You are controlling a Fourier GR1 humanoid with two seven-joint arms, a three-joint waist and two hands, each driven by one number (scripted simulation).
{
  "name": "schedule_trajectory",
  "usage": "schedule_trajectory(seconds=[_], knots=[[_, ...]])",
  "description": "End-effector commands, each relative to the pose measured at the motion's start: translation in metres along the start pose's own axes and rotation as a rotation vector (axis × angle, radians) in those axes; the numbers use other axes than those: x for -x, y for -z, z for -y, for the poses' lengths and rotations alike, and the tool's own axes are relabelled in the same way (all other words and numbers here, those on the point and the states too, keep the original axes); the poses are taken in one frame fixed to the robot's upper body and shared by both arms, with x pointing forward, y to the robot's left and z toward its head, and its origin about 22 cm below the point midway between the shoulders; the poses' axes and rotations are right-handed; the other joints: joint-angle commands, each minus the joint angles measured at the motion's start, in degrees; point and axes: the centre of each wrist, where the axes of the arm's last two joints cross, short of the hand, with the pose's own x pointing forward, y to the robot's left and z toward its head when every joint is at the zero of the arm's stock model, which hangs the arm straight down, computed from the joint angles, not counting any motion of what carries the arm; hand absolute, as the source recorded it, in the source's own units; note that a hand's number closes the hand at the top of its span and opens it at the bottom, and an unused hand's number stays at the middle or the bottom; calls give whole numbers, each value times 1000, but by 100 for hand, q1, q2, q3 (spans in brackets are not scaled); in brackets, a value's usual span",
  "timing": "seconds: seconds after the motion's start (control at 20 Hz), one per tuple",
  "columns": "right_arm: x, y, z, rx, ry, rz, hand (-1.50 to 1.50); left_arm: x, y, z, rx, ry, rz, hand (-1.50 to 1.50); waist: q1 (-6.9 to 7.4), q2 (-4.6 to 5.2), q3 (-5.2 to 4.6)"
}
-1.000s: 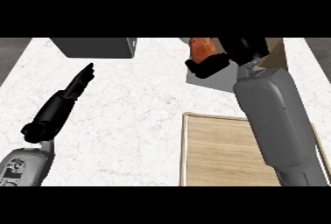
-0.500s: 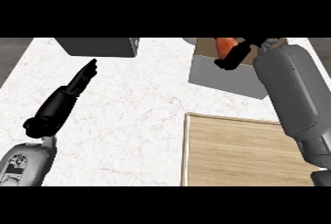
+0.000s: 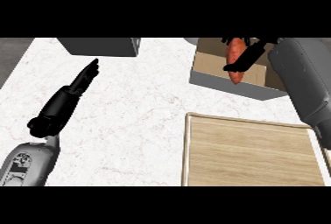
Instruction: Pick the sweet potato from the tray and place it in the cardboard box
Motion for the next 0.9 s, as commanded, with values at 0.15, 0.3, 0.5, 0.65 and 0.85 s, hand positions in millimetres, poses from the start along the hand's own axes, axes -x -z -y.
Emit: schedule_trajectory(seconds=[0.15,0.3,0.5,0.65,0.85], knots=[[30,-7,-7,50,143,212,-150,10,-5,0,-5,-14,21,0,7,28,18],[12,3,0,228,438,349,-150,15,-12,-1,14,-20,-3,0,19,16,23],[37,-3,-7,334,893,367,-150,8,-6,0,0,-2,-2,0,-14,30,30],[51,-11,-3,390,1065,307,-150,5,-6,-1,9,7,6,0,41,33,22],[76,-29,2,437,1128,226,-150,-1,7,5,18,5,34,0,124,116,22]])
